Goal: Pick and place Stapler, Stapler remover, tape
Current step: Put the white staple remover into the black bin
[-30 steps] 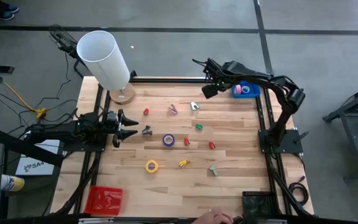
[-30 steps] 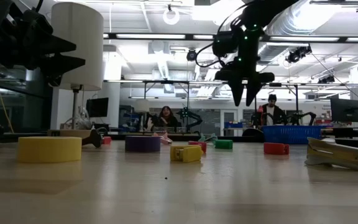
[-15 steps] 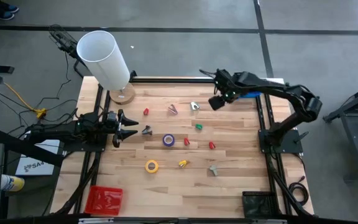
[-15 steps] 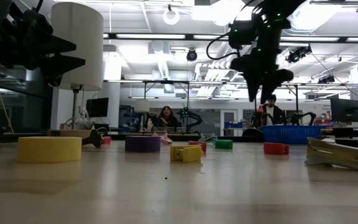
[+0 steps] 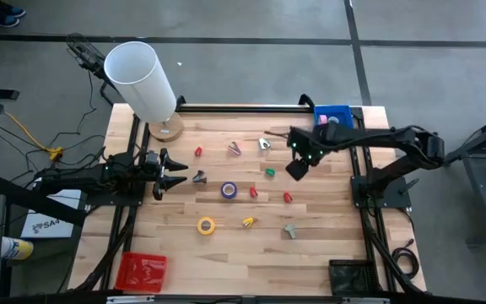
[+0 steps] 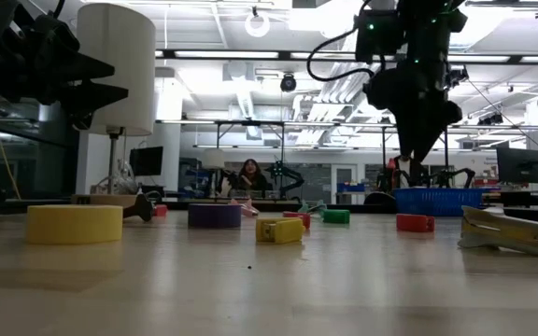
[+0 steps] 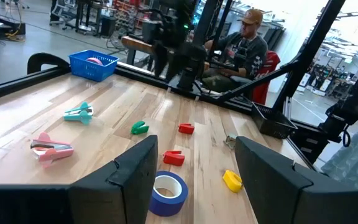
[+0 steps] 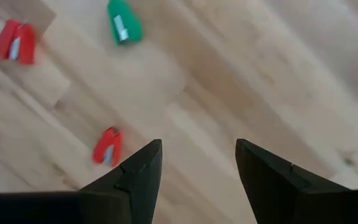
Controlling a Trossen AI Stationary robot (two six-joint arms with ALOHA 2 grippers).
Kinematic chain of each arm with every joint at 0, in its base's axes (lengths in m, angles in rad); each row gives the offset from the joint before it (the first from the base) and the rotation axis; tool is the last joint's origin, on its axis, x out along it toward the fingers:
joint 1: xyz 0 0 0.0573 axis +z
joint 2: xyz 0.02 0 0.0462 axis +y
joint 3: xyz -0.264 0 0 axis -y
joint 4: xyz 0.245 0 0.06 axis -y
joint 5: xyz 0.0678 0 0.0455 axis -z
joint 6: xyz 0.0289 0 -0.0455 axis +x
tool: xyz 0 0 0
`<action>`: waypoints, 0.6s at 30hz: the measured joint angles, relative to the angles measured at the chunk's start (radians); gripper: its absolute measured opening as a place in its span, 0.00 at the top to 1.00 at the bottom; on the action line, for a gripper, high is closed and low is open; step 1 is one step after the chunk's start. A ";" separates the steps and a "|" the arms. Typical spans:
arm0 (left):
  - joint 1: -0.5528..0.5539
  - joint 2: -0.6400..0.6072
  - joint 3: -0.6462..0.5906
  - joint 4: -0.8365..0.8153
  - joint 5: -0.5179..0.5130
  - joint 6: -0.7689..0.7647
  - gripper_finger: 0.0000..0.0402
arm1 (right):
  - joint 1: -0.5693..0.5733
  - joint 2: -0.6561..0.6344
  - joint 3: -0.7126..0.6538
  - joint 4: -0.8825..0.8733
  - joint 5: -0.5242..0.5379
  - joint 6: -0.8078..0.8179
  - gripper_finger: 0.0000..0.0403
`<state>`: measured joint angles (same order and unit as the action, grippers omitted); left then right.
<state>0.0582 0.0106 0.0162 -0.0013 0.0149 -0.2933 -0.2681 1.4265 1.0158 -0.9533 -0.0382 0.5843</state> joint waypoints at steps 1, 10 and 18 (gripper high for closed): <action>0.000 0.000 0.000 0.000 0.000 0.000 0.47 | 0.021 0.000 0.000 -0.001 -0.004 0.022 0.51; 0.000 0.000 0.000 0.000 0.000 0.000 0.47 | 0.189 0.000 0.000 0.014 -0.074 0.254 0.51; 0.000 0.000 0.000 0.000 0.000 0.000 0.47 | 0.378 0.000 0.000 0.013 -0.057 0.529 0.51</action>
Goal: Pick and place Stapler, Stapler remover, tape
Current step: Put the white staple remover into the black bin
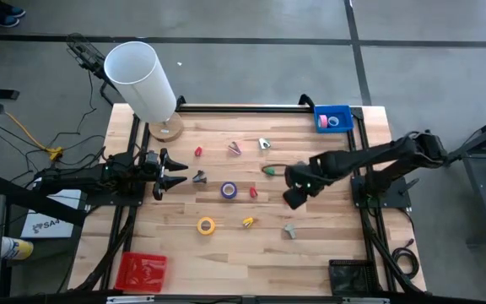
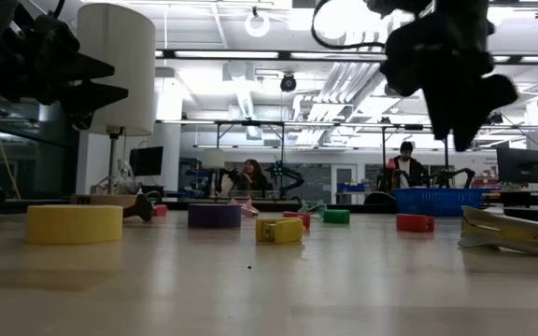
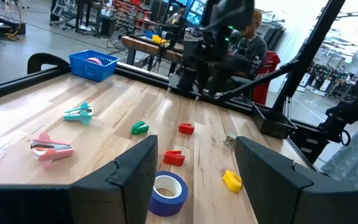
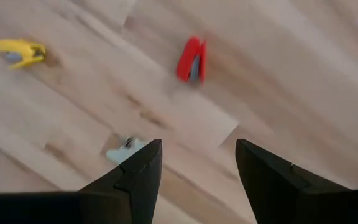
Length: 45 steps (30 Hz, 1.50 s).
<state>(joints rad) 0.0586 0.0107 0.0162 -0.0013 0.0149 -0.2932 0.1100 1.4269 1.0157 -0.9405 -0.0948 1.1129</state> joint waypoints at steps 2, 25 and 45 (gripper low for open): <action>0.000 0.000 0.000 0.000 0.000 0.000 0.47 | 0.050 0.000 0.000 0.001 0.002 0.058 0.51; 0.000 0.000 0.000 0.000 0.000 0.000 0.47 | 0.286 0.234 0.000 0.265 -0.029 0.302 0.51; 0.000 0.000 0.000 0.000 0.000 0.000 0.47 | 0.290 0.343 0.000 0.345 -0.021 0.303 0.51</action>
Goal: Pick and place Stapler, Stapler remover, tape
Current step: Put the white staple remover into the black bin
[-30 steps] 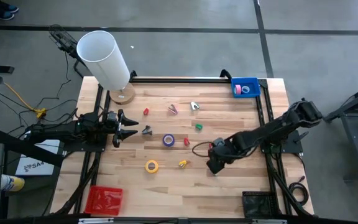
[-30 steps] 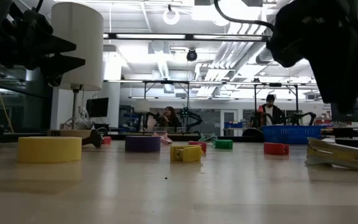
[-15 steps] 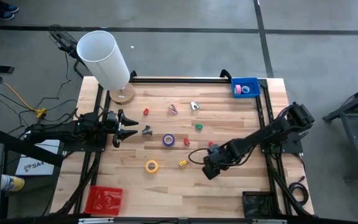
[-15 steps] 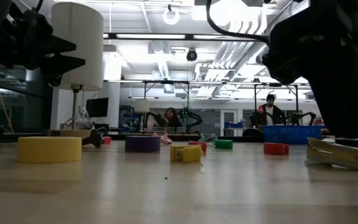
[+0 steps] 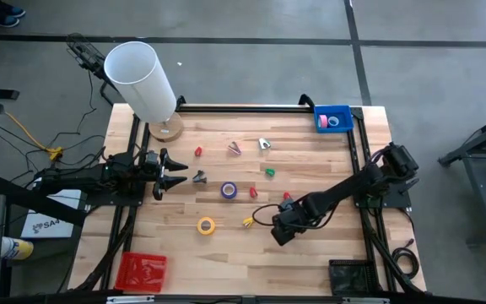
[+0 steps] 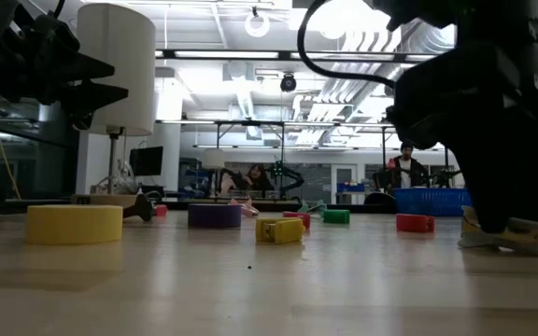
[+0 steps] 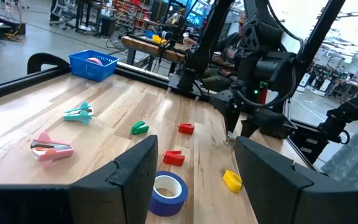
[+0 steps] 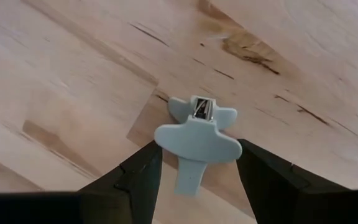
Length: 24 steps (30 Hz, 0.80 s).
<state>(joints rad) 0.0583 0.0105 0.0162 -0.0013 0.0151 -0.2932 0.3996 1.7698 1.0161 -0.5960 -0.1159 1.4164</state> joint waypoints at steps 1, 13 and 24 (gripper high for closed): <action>0.000 0.000 0.000 0.000 0.000 0.000 0.47 | 0.000 0.006 0.000 0.004 -0.002 -0.002 0.51; 0.000 0.000 0.000 0.000 0.000 0.000 0.47 | -0.013 0.016 0.001 0.010 -0.014 -0.008 0.61; 0.000 0.000 0.000 0.000 0.000 0.000 0.47 | -0.020 0.018 0.001 0.019 -0.017 -0.007 0.87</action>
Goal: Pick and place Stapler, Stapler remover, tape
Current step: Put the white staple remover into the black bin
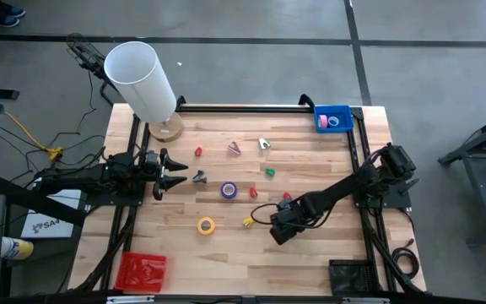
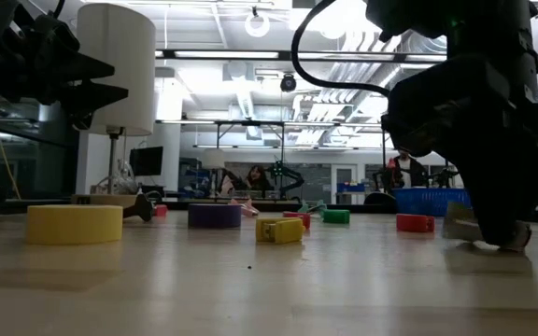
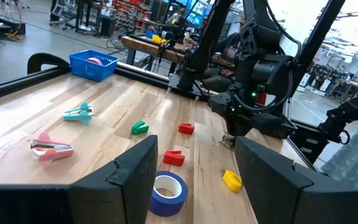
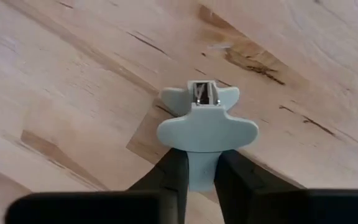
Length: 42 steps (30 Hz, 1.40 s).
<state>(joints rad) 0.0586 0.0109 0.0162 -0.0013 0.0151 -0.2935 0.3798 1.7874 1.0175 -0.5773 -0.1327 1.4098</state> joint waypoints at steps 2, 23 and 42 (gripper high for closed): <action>0.000 0.000 0.000 0.000 0.000 0.000 0.47 | 0.000 0.000 0.007 -0.013 -0.001 0.000 0.91; 0.000 0.000 0.000 0.000 0.000 0.000 0.47 | 0.061 -0.163 0.031 -0.207 -0.214 0.029 0.91; 0.000 0.000 0.000 0.000 0.000 0.000 0.47 | 0.377 -0.304 0.031 -0.356 -0.459 0.067 0.91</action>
<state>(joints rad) 0.0582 0.0109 0.0162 -0.0013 0.0151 -0.2932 0.7570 1.4830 1.0485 -0.9336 -0.5917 1.4768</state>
